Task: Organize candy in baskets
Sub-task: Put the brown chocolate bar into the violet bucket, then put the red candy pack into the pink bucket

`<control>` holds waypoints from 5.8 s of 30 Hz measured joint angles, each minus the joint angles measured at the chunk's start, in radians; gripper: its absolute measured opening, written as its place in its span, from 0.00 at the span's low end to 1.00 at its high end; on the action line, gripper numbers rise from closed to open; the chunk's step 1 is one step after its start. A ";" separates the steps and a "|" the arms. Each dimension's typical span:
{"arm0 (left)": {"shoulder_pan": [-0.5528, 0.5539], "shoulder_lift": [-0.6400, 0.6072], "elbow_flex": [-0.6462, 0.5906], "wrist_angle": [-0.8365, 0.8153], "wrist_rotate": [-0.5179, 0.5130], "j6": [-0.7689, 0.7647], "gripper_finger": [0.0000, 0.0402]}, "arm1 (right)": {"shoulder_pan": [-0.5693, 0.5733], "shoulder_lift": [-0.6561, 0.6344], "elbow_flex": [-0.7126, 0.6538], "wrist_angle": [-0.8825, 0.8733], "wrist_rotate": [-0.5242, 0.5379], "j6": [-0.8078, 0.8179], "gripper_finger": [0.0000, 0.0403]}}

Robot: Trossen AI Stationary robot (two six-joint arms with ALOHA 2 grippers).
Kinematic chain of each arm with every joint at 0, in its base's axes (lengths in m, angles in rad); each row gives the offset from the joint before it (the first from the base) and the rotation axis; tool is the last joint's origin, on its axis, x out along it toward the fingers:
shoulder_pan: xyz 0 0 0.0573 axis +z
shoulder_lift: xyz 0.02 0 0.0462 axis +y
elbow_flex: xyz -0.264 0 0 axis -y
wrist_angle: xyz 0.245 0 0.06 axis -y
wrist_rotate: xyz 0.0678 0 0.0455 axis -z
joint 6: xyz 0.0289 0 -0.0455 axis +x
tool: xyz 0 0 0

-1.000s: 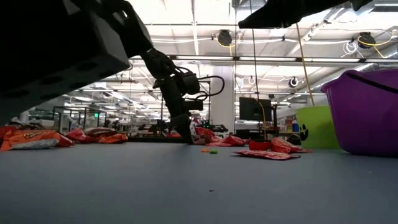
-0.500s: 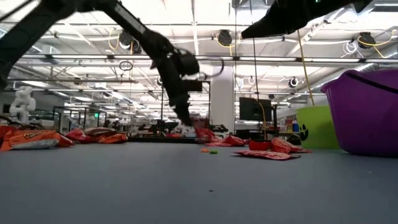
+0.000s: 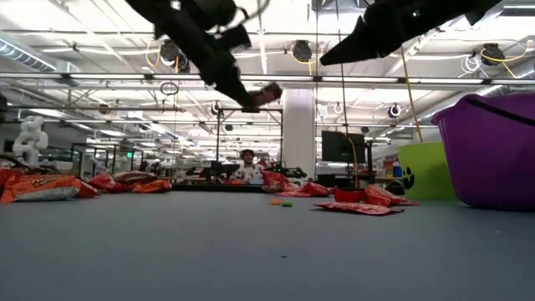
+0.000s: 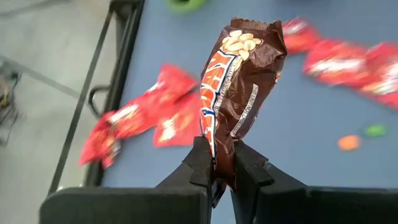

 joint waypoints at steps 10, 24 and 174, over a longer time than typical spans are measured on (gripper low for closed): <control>-0.236 -0.120 -0.157 0.231 0.006 -0.112 0.08 | -0.003 0.126 0.000 0.283 -0.157 -0.150 0.61; -0.321 -0.112 -0.156 0.302 -0.026 -0.137 0.09 | 0.004 0.285 0.000 0.562 -0.358 -0.250 0.60; -0.331 -0.183 -0.386 0.376 -0.139 -0.267 0.45 | -0.979 0.202 0.457 -1.317 -0.184 0.281 0.46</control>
